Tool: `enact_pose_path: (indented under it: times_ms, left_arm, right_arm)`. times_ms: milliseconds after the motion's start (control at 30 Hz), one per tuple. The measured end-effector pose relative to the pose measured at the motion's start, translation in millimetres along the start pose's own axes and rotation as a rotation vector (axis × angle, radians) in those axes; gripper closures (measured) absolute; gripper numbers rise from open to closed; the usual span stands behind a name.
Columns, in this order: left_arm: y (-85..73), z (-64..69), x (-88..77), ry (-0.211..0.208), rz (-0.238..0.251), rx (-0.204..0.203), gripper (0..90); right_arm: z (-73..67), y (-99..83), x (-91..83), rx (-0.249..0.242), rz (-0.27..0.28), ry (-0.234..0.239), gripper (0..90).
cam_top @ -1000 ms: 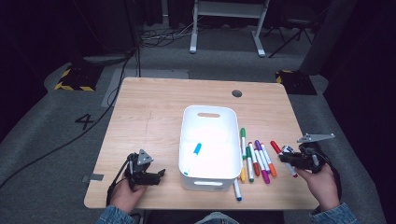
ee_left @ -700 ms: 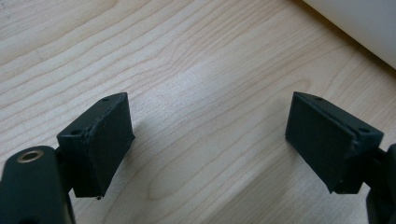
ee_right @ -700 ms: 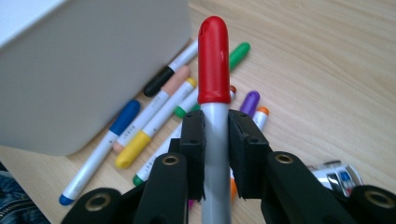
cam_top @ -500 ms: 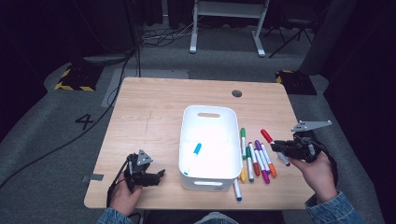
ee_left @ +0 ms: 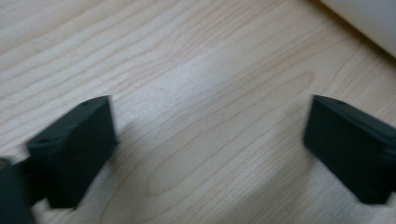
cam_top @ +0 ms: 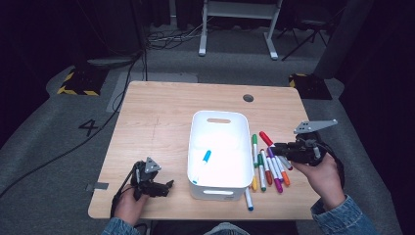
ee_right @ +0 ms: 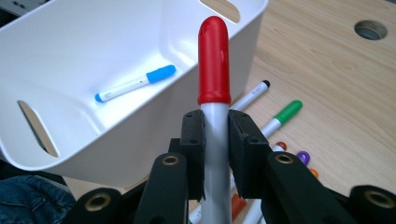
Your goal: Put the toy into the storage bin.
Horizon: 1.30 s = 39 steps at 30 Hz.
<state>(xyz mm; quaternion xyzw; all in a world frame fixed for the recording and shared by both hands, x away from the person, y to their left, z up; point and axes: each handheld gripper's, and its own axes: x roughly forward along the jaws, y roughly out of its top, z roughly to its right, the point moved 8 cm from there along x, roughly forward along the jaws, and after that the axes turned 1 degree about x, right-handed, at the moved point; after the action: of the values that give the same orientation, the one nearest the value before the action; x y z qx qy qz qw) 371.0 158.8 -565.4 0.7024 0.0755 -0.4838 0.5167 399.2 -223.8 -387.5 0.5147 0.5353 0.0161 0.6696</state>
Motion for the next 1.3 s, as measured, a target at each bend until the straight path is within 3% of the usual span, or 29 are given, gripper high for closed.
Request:
enact_pose_path:
  times_ms: [633,1000,1300]
  left_arm:
    - [-0.1,0.0,-0.1,-0.001,-0.002,0.000,0.0]
    - [0.0,-0.1,0.1,0.000,0.001,0.000,0.0]
    - [0.0,-0.1,0.1,0.000,0.000,0.000,0.0]
  right_arm:
    - [-53.9,39.3,14.1,-0.104,-0.006,0.105,77.2]
    - [-84.5,49.5,28.9,-0.155,-0.014,0.176,77.2]
    - [-98.5,50.9,39.7,-0.163,-0.018,0.219,77.2]
